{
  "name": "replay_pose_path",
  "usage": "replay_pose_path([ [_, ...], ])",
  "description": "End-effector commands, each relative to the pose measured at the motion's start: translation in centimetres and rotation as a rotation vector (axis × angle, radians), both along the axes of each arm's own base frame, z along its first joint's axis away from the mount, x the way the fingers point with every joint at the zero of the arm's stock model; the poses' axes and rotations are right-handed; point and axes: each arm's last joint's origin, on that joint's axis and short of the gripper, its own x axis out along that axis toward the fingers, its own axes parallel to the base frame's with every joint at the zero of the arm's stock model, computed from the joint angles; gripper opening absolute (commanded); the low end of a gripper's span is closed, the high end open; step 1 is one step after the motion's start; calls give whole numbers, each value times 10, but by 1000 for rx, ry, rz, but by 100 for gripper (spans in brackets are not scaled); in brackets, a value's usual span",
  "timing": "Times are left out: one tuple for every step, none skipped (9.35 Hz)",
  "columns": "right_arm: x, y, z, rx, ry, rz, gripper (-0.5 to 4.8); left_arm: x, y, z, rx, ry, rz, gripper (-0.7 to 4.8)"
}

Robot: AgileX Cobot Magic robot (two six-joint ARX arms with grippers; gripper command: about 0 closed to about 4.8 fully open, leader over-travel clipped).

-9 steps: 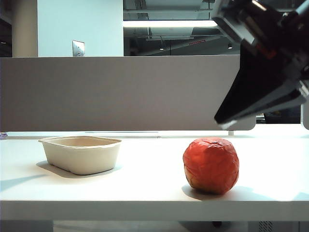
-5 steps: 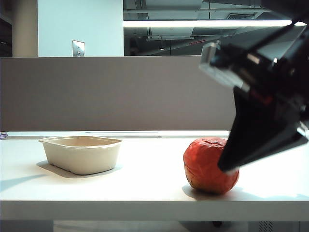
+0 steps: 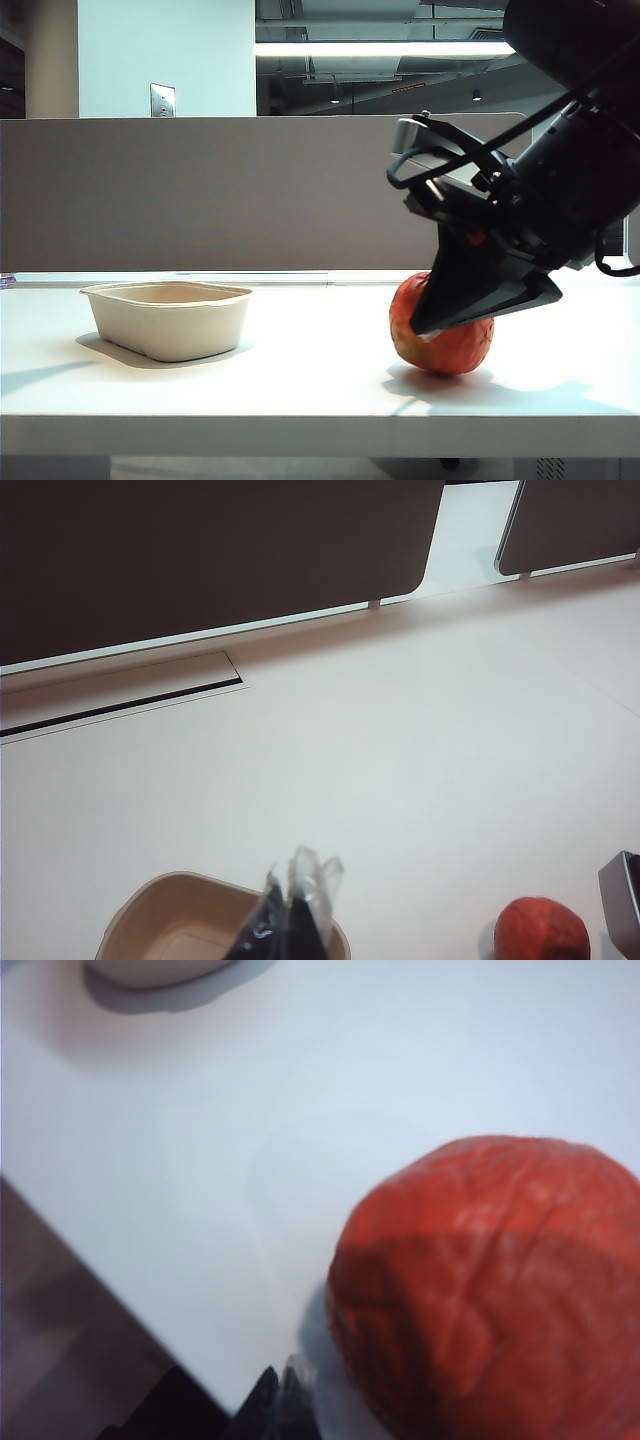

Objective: Pick up the orange and place it into the paper lunchbox.

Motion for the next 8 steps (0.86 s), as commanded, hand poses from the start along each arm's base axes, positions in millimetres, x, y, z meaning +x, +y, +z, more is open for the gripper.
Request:
replay_pose_path([
  [-3,2,10,82,1,77,-1,0,0,2,-6,-11,1,-6],
  [-4,1,16,92,-23,71,-1,0,0,1,-4,-7,1,-6],
  [-4,0,19,91,-46,54,-1,0,0,1,-3,-4,1,-6],
  [-4,-1,20,93,-53,50,-1,-1,1,1,-1,-2,1,-6],
  [-5,-1,20,93,-52,50,-1,-1,1,1,-1,-2,1,-6],
  [-5,-1,20,92,-52,50,-1,-1,1,1,-1,-2,1,-6],
  [-2,-1,21,74,-88,8,-1,-1,1,1,0,1,0,-6],
  [-2,-1,22,69,-117,15,-1,-1,1,0,2,5,0,-6],
])
